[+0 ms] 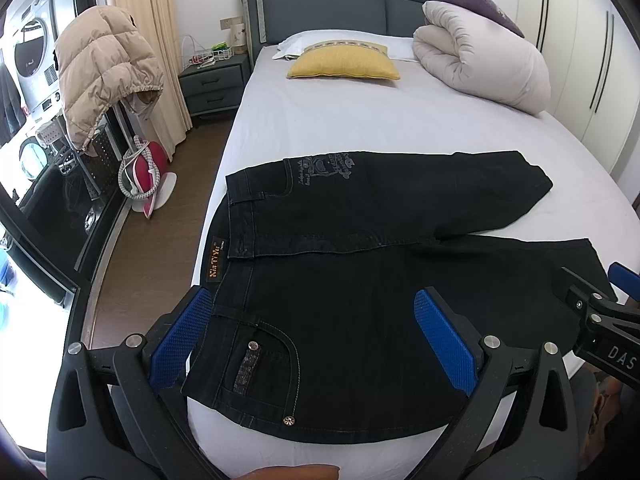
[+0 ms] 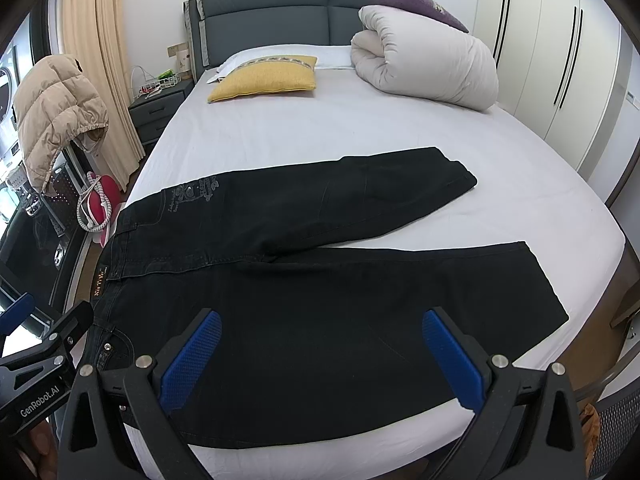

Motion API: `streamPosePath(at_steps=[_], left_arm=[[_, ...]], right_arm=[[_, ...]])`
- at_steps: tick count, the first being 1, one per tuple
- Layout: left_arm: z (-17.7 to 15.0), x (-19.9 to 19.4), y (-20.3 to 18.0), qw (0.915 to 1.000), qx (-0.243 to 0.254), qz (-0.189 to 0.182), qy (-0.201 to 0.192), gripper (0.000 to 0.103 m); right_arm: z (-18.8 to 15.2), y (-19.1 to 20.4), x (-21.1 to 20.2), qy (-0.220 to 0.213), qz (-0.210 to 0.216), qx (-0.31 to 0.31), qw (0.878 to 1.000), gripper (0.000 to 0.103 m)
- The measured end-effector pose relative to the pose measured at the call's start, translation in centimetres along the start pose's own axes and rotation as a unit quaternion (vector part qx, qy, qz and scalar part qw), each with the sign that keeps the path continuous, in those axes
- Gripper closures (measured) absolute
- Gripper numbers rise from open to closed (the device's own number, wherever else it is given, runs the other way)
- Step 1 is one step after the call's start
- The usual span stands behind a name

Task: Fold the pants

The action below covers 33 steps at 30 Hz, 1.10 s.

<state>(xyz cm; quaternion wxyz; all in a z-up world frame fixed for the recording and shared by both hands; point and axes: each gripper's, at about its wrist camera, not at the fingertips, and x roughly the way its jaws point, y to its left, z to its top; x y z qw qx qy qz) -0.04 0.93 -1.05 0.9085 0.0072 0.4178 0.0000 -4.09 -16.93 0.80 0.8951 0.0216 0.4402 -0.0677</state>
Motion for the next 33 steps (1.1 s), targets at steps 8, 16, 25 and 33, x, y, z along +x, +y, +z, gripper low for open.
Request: streamPosePath(at_steps=[8,16,25,33], left_arm=[[-0.08,0.1,0.06,1.0,0.0,-0.001,0.002,0.0],[-0.05,0.09,-0.02,1.0,0.001,0.0,0.002,0.0],[-0.16,0.25,0.0,1.0,0.001,0.0,0.003,0.0],[-0.13,0.23,-0.03,1.0,0.001,0.0,0.003,0.0]], right_arm=[[-0.02,-0.04,0.02,0.001,0.0,0.0,1.0,0.0],[-0.02,-0.01,0.03,0.001,0.0,0.001,1.0,0.0],[-0.08,-0.02,0.05,0.001,0.001,0.001,1.0,0.0],[-0.07,-0.01,0.05,0.001,0.0,0.001,1.0,0.0]])
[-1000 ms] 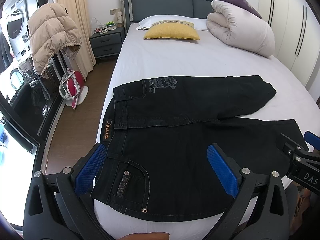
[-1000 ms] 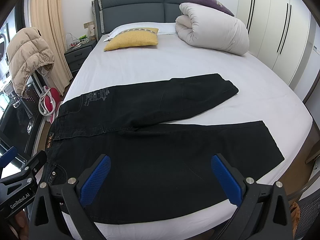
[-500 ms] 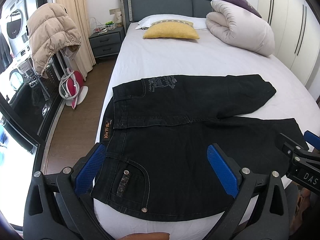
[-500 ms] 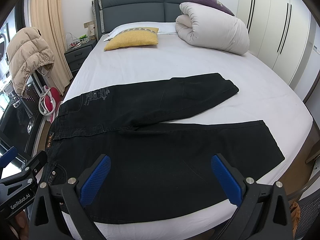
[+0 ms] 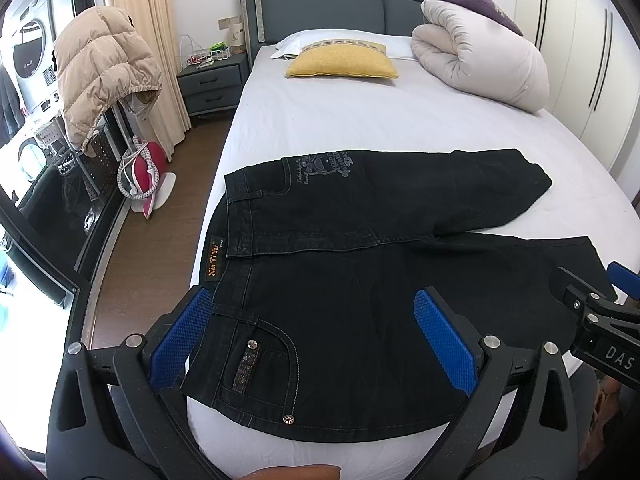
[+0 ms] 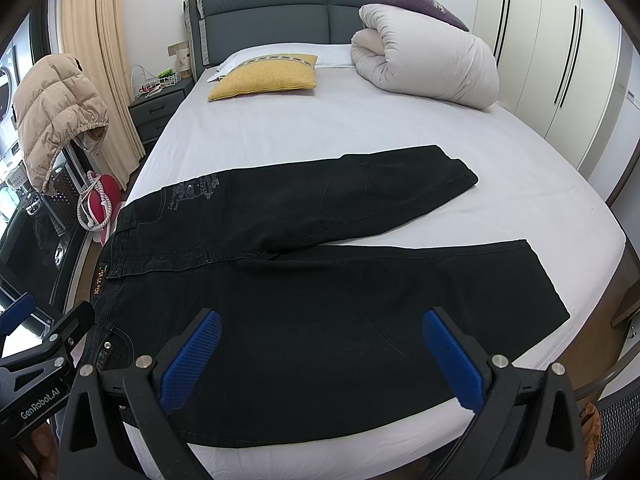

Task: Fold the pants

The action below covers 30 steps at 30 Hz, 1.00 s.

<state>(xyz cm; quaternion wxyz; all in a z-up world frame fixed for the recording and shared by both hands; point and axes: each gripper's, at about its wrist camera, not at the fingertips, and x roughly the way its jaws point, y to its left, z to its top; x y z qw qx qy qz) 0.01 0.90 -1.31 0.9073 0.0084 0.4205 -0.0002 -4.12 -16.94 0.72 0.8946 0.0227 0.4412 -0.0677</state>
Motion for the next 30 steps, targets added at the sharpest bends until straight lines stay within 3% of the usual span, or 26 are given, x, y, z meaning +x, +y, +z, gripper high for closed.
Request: streamPosePath(at_steps=[30], left_arm=[[-0.43,0.61,0.03,1.0,-0.004,0.002,0.001,0.0]], right_arm=[[-0.25,0.27,0.0,0.002,0.001,-0.001,1.0,0.0]])
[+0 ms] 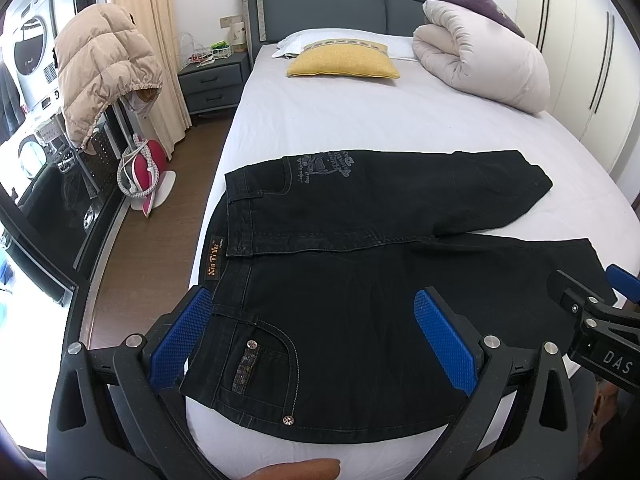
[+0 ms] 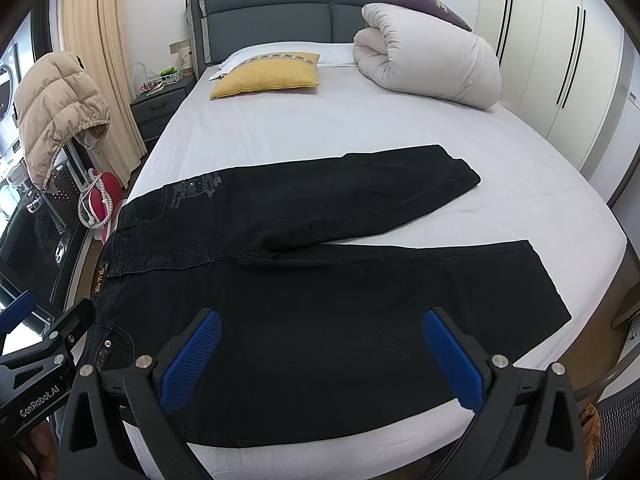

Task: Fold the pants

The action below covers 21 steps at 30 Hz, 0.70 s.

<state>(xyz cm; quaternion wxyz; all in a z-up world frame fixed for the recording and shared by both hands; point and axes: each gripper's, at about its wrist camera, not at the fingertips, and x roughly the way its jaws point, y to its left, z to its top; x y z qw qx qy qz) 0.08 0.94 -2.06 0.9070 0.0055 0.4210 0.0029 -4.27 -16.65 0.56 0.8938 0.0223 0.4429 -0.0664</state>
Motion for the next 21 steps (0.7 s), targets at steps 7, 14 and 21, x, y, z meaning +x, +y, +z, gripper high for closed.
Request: streamPosePath(at_steps=[7,14,21], left_arm=[[0.6,0.3,0.0,0.9995,0.018,0.017,-0.021,0.0],[3.6,3.5,1.1,0.9945,0.096,-0.005,-0.043,0.0],[6.6,10.4,2.8,0.9912,0.132,0.007,0.001,0.0]], right_arm=[[-0.7,0.5,0.7,0.005,0.008,-0.001,1.0,0.0],[0.7,0.1,3.1,0.012,0.053,-0.013,0.998,0.0],[4.1,0.0,7.1,0.008,0.09,-0.041,0.995,0.0]])
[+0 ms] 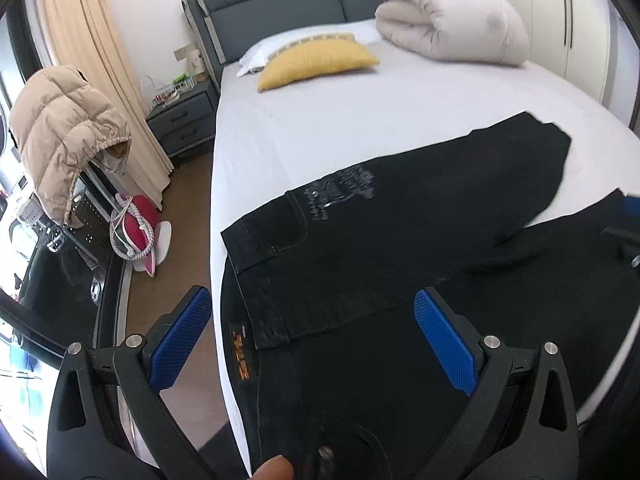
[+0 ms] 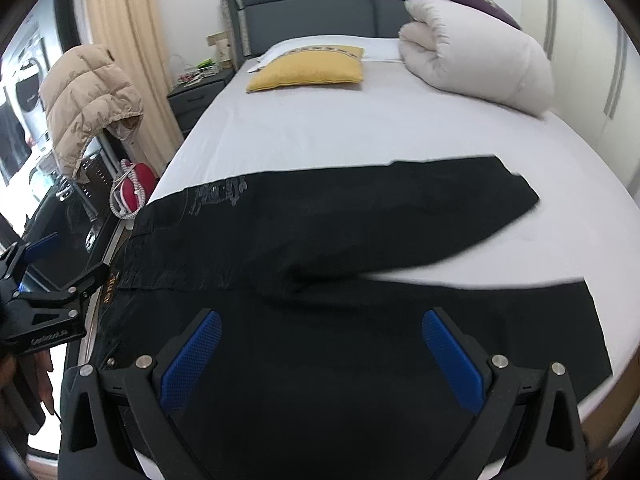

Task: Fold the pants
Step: 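Grasp the black jeans waistband with the left gripper while the right gripper grasps it too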

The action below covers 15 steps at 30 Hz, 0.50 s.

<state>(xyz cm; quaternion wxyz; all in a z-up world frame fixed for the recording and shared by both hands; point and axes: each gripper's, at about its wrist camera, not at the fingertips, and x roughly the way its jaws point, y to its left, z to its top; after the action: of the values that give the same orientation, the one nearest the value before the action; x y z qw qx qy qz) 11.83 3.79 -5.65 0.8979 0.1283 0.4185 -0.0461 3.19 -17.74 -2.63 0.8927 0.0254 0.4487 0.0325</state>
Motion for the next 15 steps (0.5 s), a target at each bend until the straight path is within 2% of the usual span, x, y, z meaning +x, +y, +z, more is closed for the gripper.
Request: streamPosePath(at_steps=[3,5,9,13,15], left_arm=[[1.1,5.0,1.4,0.9981,0.005,-0.003,0.061,0.0],[1.9,7.5,2.2,0.9974,0.011,-0.005,0.071,0.0],[5.6,12.5,4.5,0.9972,0.034,-0.013,0.065,0.0],[9.6,19.0,6.3,0.9926,0.058,-0.061,0.087,0.0],[10.9,22.3,6.5,0.9856,0.08,-0.097,0.113,0.0]], right_arm=[[1.8,-0.8,2.2,0.001,0.026,-0.016,1.0,0.0],[3.3,-1.4,3.7,0.002,0.042,-0.027,0.999,0.0],[5.9,-1.9,6.7,0.0,0.084,-0.074,0.994,0.0],[8.3,-1.5,9.7,0.005,0.117,-0.142,0.983,0.011],[9.2,-1.4,11.3,0.015,0.144,-0.168,0.975,0.014]])
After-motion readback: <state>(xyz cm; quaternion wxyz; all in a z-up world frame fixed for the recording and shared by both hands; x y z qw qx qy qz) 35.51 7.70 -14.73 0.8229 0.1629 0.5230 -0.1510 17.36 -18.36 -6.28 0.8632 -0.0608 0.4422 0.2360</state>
